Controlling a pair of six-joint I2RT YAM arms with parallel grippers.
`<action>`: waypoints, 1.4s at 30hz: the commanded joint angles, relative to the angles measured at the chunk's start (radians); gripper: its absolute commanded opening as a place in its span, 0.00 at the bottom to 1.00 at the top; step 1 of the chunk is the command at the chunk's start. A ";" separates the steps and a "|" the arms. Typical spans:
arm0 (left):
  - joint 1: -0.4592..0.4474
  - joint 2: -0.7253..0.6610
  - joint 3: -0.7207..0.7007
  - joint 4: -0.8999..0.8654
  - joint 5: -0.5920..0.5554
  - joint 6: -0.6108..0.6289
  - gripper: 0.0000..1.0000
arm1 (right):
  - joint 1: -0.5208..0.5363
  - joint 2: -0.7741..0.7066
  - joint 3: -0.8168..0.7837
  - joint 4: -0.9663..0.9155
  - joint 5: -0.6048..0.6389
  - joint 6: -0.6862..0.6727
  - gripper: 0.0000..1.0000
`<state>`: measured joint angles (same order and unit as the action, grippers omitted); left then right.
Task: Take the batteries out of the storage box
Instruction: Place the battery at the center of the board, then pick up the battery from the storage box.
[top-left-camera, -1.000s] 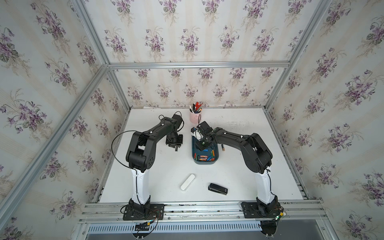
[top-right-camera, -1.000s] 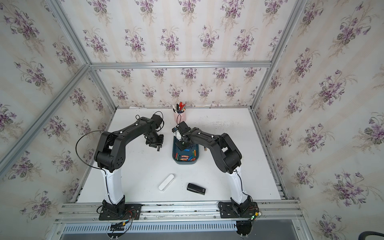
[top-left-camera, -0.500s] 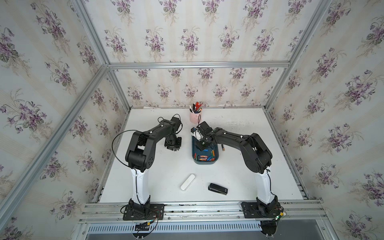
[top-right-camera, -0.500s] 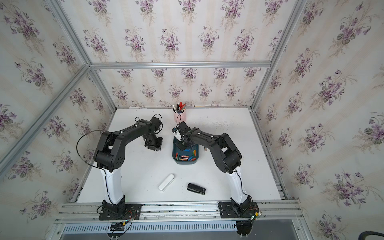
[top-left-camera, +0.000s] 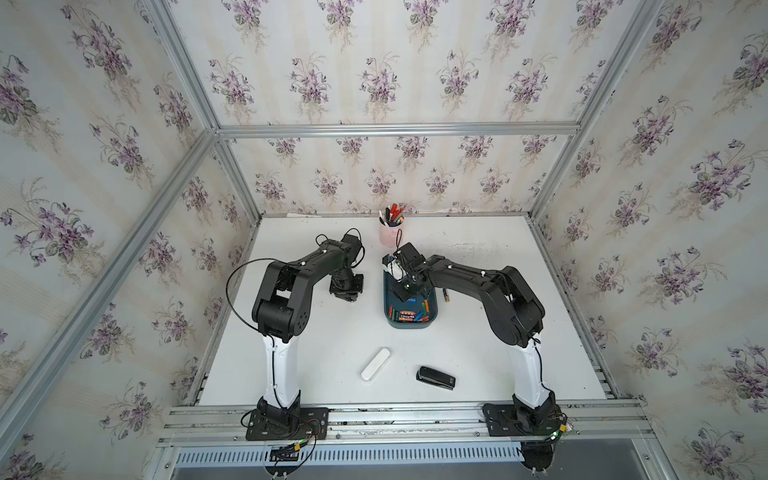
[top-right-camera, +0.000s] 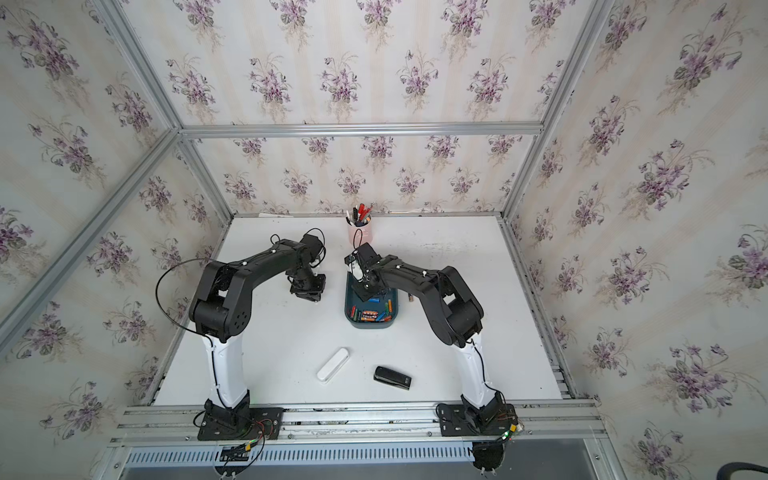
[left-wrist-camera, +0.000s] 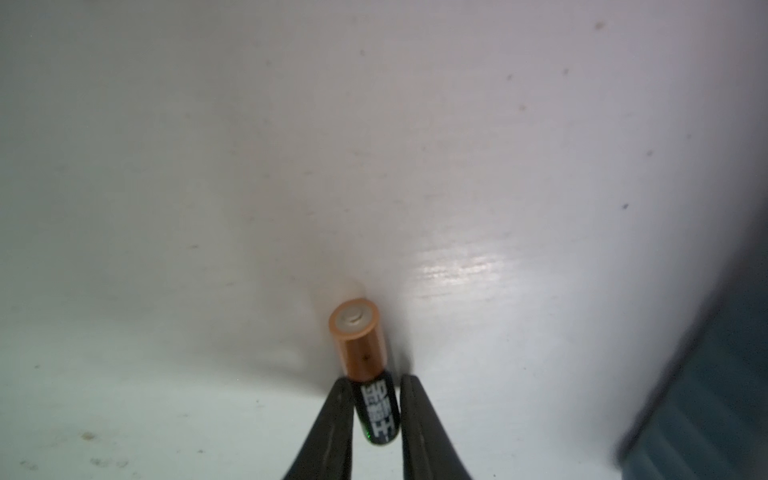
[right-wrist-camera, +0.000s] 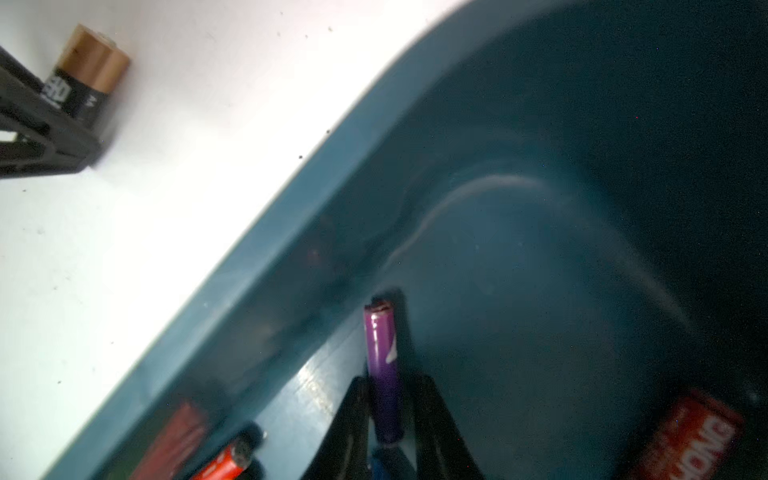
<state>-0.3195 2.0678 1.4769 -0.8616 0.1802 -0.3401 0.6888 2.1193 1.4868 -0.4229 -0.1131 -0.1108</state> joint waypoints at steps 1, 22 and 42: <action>-0.009 0.006 -0.006 0.010 0.043 0.011 0.24 | 0.000 -0.011 -0.009 -0.028 -0.007 0.014 0.23; -0.018 -0.015 0.029 -0.019 0.037 0.016 0.39 | 0.000 -0.041 -0.014 -0.014 -0.003 0.068 0.21; -0.017 -0.040 0.043 -0.031 0.044 0.011 0.41 | 0.000 0.021 0.021 0.000 -0.008 0.064 0.17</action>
<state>-0.3370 2.0399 1.5112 -0.8764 0.2203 -0.3321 0.6880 2.1300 1.5032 -0.4267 -0.1215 -0.0486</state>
